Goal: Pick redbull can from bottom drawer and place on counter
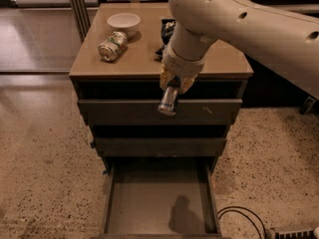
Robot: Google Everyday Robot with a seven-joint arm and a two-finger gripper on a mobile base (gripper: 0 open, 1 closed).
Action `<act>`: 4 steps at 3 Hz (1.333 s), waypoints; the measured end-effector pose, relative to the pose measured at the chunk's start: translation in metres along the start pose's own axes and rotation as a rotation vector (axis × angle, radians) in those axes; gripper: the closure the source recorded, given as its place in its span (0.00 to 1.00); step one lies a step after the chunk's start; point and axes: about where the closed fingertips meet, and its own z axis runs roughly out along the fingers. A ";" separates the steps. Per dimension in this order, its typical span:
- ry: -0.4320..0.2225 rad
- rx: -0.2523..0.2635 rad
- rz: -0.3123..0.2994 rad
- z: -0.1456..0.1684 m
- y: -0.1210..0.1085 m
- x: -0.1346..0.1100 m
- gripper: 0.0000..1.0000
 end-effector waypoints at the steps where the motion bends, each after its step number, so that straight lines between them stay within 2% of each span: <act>1: 0.043 0.035 -0.012 -0.013 -0.009 0.015 1.00; 2: 0.121 0.111 -0.069 -0.032 -0.039 0.047 1.00; 3: 0.167 0.211 -0.112 -0.039 -0.077 0.072 1.00; 4: 0.189 0.297 -0.116 -0.028 -0.109 0.091 1.00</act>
Offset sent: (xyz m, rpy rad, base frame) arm 0.0772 0.0444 0.1008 0.1134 -0.2880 0.1347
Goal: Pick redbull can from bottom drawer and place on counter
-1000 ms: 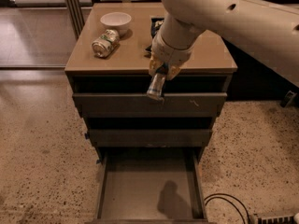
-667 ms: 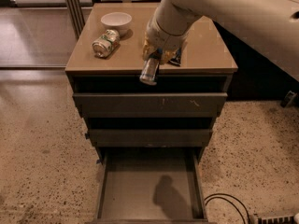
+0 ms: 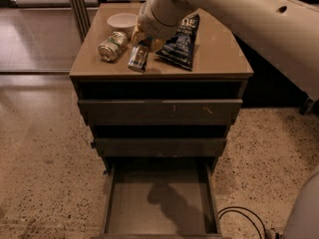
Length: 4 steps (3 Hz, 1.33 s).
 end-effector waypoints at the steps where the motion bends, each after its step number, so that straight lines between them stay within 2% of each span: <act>1: 0.022 0.045 0.028 0.025 -0.012 0.017 1.00; 2: 0.025 0.046 0.030 0.046 -0.021 0.030 1.00; 3: 0.018 0.001 0.020 0.063 -0.022 0.044 1.00; 4: 0.007 -0.077 0.008 0.072 -0.016 0.054 1.00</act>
Offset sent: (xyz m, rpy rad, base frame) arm 0.0721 0.0479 -0.0142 0.0580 -0.0247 -0.0174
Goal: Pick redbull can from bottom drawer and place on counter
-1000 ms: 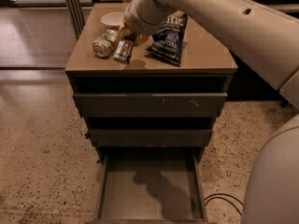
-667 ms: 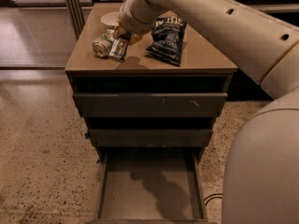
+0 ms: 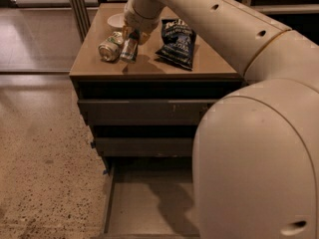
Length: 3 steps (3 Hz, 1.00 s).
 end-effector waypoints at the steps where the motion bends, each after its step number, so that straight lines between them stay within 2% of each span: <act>1: -0.011 -0.067 -0.010 0.007 0.007 0.005 1.00; 2: -0.022 -0.104 -0.006 0.014 0.015 0.007 0.96; 3: -0.033 -0.131 0.002 0.021 0.022 0.008 0.78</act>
Offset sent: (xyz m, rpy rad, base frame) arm 0.0200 -0.0195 -0.0141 -0.1264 0.0525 -0.0599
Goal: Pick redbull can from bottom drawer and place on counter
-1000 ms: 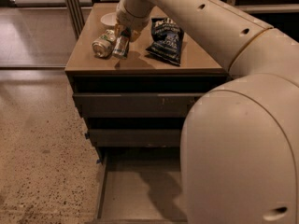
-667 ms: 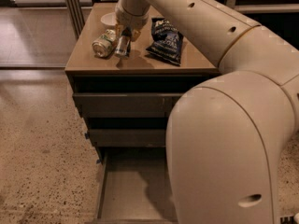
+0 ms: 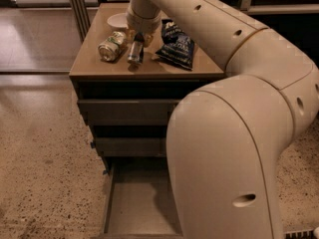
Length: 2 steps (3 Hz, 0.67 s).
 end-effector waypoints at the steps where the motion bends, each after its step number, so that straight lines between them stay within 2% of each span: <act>1: -0.009 -0.014 0.006 0.006 0.003 0.001 0.55; 2: -0.016 -0.023 0.013 0.009 0.004 0.002 0.32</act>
Offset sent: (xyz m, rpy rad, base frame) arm 0.0090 -0.0057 -0.0023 -0.0140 0.0238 -0.0283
